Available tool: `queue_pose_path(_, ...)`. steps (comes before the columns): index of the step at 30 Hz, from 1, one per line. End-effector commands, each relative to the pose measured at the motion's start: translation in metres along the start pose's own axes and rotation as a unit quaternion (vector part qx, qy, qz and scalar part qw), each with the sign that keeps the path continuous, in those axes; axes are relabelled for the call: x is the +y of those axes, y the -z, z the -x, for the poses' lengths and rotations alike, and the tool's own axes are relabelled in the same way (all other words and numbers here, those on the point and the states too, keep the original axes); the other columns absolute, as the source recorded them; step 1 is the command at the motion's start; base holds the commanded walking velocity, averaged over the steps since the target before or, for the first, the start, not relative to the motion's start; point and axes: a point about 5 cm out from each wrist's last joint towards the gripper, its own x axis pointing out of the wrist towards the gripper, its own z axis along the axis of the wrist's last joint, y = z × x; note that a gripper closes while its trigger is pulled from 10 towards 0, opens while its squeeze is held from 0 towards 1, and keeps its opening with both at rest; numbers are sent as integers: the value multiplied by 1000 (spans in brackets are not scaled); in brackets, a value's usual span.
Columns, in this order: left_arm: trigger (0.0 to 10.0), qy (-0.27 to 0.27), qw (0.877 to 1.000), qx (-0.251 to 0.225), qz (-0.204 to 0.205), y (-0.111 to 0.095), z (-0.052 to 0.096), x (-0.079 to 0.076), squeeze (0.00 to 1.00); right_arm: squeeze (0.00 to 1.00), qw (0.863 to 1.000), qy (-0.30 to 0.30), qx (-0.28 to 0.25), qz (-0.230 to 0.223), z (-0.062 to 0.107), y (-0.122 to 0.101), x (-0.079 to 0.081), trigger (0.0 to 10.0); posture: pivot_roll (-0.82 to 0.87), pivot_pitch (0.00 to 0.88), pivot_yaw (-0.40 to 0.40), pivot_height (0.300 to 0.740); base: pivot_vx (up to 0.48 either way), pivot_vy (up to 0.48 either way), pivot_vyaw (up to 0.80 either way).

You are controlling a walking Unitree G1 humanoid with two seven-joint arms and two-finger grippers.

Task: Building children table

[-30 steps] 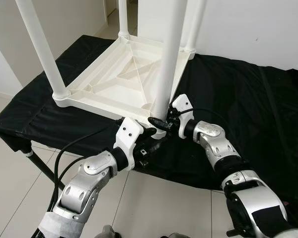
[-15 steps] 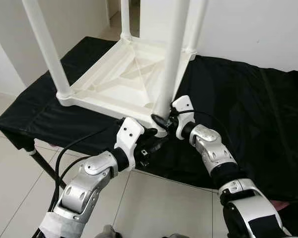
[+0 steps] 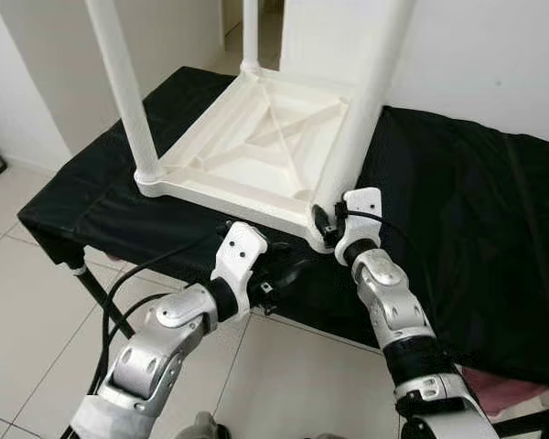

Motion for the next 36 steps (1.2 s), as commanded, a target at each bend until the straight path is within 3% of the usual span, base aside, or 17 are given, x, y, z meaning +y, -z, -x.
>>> queue_pose_path(1,10000,9,1000,1,0,0,1,-2,0,0,997,81,13,8,7,5,-25,0,-53,54,-7,740,0,0,0)
queue_pose_path(5,10000,9,1000,1,0,0,0,-2,0,0,996,90,17,-4,9,8,-22,0,-53,54,-7,740,0,0,0)
queue_pose_path(6,10000,10,1000,1,-2,0,-1,-3,0,0,996,90,6,-16,8,6,-16,10000,-58,49,-4,740,0,0,0)
queue_pose_path(9,10000,10,1000,1,-2,0,-1,-3,0,0,996,90,6,-16,8,6,-16,10000,-58,49,-4,740,0,0,0)
queue_pose_path(10,10000,10,1000,2,-4,0,-1,-2,0,1000,995,94,-7,-22,8,3,-13,10000,-56,47,-4,740,0,0,0)
queue_pose_path(13,10000,7,1000,3,-7,0,-1,-2,0,1000,993,112,-40,-21,12,-4,-6,10000,-48,50,-9,740,0,0,0)
queue_pose_path(20,10000,1,1000,3,-7,0,1,-2,0,1000,993,104,-58,-25,22,-4,4,10000,-42,57,-10,740,0,0,0)
queue_pose_path(21,10000,-10,1000,3,-9,1,2,0,0,0,994,82,-77,-14,33,-8,9,10000,-45,68,-4,740,0,0,0)
queue_pose_path(25,10000,-25,1000,4,-12,1,3,3,0,0,993,70,-100,1,45,-11,7,10000,-48,70,-1,740,0,0,0)
queue_pose_path(29,10000,-65,998,-9,-17,-2,1,13,0,0,991,78,-105,25,62,-3,-7,10000,-61,81,9,740,0,0,0)
queue_pose_path(36,10000,-104,994,-22,-23,-5,3,22,0,0,991,75,-104,44,75,1,-12,10000,-69,90,19,740,0,0,0)
